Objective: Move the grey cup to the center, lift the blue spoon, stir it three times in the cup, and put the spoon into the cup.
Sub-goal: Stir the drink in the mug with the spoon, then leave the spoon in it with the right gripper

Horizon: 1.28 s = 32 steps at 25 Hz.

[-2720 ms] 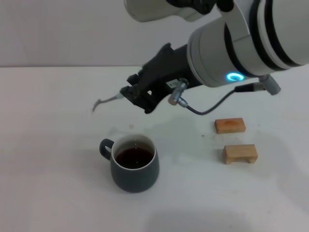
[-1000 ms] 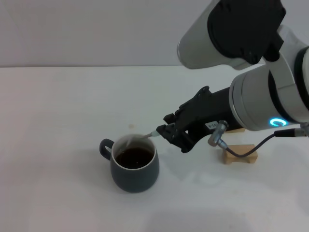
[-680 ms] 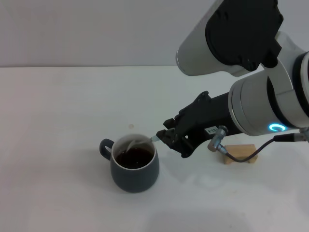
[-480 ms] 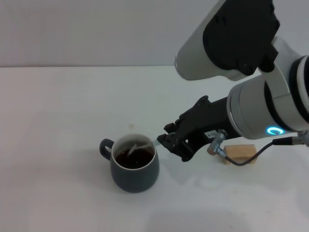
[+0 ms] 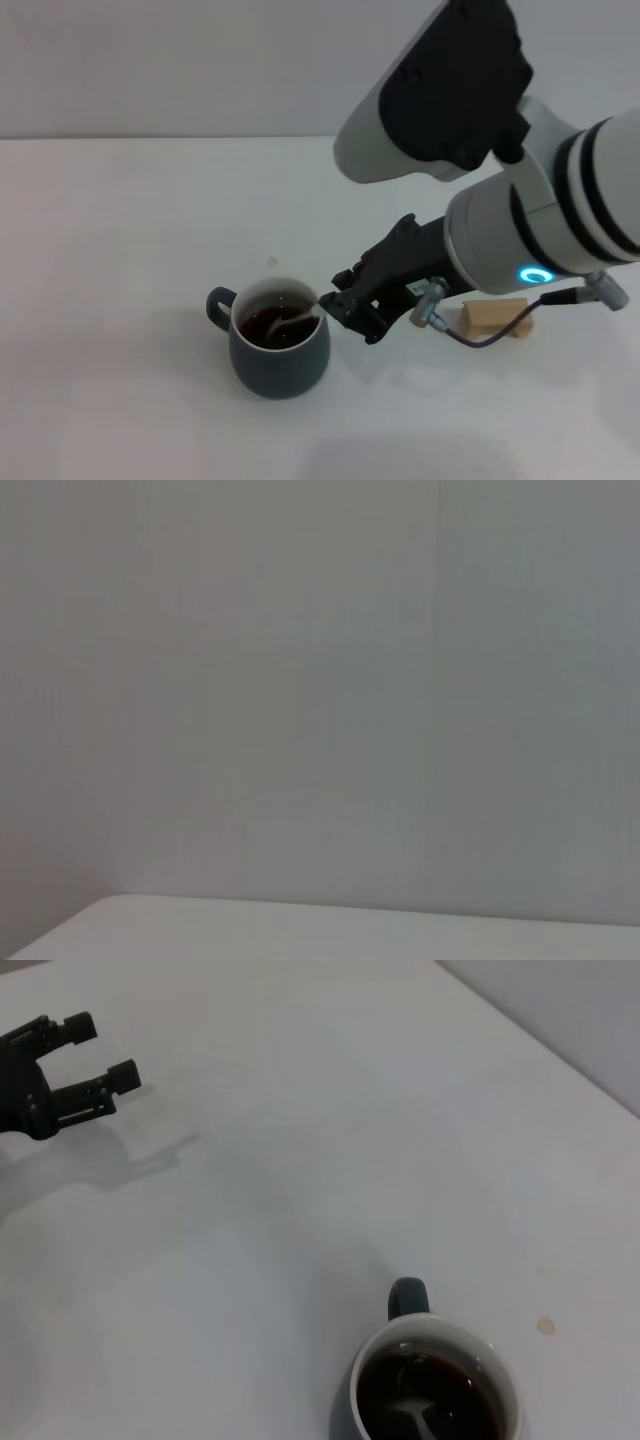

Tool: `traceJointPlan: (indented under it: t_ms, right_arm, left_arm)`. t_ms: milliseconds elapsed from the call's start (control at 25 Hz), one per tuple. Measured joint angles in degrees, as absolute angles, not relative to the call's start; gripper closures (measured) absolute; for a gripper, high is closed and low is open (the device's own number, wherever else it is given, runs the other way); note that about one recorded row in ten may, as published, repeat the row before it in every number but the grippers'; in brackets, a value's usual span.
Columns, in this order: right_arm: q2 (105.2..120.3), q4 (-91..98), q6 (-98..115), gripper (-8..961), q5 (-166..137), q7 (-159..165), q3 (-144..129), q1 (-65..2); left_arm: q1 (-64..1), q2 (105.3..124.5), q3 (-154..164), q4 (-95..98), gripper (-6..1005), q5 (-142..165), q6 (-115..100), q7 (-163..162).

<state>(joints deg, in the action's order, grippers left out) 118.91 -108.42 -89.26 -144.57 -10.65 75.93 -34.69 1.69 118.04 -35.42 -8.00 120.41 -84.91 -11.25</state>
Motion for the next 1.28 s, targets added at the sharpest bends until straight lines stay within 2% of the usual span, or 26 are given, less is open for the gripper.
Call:
traceJointPlan:
  t_ms: [680,1280]
  right_arm:
    - [119.0,-98.1,-82.5,719,-143.3,-12.3,72.9,-39.4]
    - [118.84,-94.5,-80.7,714,-144.4,-14.5,75.4,-39.7]
  left_arm:
    - [2.3,118.04,-35.4,-7.7,140,120.4,-85.3,-11.3]
    - [2.0,118.04,-35.4,-7.4,140,120.4,-85.0,-11.3]
